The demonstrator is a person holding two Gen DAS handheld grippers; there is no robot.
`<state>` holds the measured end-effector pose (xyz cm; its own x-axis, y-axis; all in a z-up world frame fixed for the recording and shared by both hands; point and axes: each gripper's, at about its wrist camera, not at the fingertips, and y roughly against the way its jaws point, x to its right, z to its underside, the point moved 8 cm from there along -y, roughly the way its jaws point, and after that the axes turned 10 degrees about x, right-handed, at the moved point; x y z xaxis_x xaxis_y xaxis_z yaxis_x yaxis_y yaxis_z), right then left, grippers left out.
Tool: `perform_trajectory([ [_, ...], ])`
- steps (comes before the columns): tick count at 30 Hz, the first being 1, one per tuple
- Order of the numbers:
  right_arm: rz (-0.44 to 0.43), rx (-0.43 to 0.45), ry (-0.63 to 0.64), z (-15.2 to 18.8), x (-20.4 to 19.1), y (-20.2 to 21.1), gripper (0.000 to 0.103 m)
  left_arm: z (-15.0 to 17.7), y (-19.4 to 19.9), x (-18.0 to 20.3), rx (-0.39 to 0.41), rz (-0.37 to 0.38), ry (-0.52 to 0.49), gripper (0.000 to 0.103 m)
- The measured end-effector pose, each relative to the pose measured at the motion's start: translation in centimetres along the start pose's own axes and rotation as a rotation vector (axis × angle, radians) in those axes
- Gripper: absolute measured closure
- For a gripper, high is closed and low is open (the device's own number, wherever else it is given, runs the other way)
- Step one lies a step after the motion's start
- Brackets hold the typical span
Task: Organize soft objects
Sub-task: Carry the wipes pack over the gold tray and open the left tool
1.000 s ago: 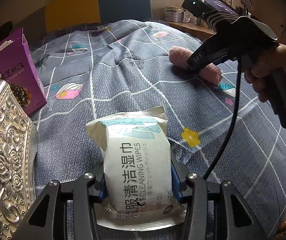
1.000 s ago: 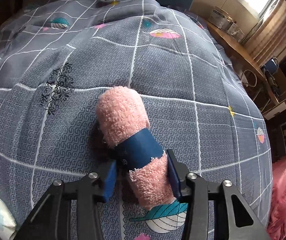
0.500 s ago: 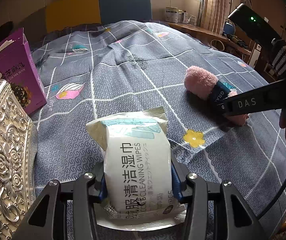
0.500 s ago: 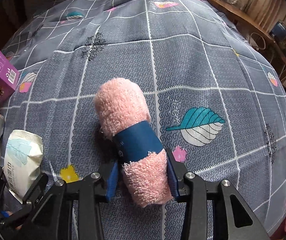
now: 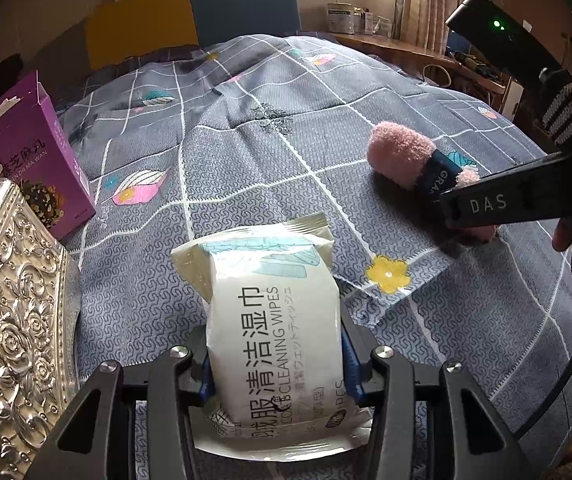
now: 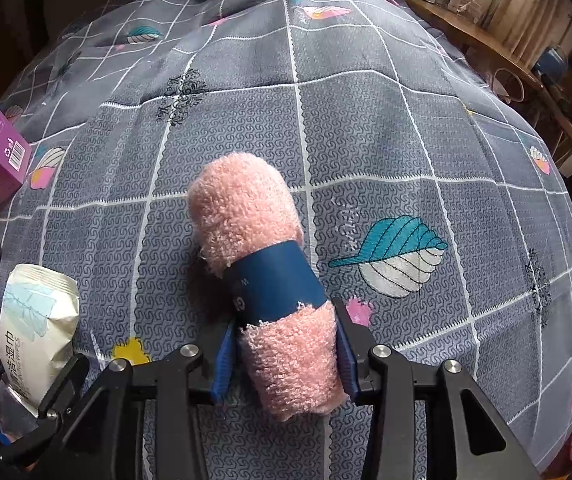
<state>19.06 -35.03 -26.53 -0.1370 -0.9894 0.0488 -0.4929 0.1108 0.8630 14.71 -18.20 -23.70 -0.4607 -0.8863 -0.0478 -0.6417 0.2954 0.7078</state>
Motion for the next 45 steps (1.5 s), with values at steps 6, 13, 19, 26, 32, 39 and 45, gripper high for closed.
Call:
perform_trajectory([
  [6, 0.005, 0.017, 0.039, 0.1, 0.1, 0.3, 0.060, -0.1, 0.0, -0.5, -0.062, 0.000, 0.034, 0.057],
  [13, 0.015, 0.027, 0.061, 0.3, -0.5, 0.4, 0.058, -1.2, 1.9, -0.4, -0.048, 0.003, 0.030, 0.058],
  [19, 0.015, 0.016, 0.045, 0.0, -0.7, 0.3, 0.058, -3.4, 3.7, -0.9, -0.001, -0.007, 0.023, 0.058],
  [26, 0.009, 0.017, 0.031, -0.2, -0.2, 0.3, 0.058, -5.1, 5.5, -1.1, 0.054, -0.009, 0.015, 0.058],
  [32, 0.050, 0.039, 0.129, -0.3, -1.0, 0.4, 0.060, -6.0, 6.8, -0.5, 0.093, 0.001, -0.010, 0.058],
  [39, 0.060, 0.051, 0.165, 0.0, -1.7, 0.7, 0.061, -8.9, 7.5, -0.5, 0.109, 0.028, -0.035, 0.058],
  [45, 0.062, 0.055, 0.170, 0.1, -1.5, 0.9, 0.061, -12.5, 7.3, -3.5, 0.094, 0.034, 0.059, 0.058],
])
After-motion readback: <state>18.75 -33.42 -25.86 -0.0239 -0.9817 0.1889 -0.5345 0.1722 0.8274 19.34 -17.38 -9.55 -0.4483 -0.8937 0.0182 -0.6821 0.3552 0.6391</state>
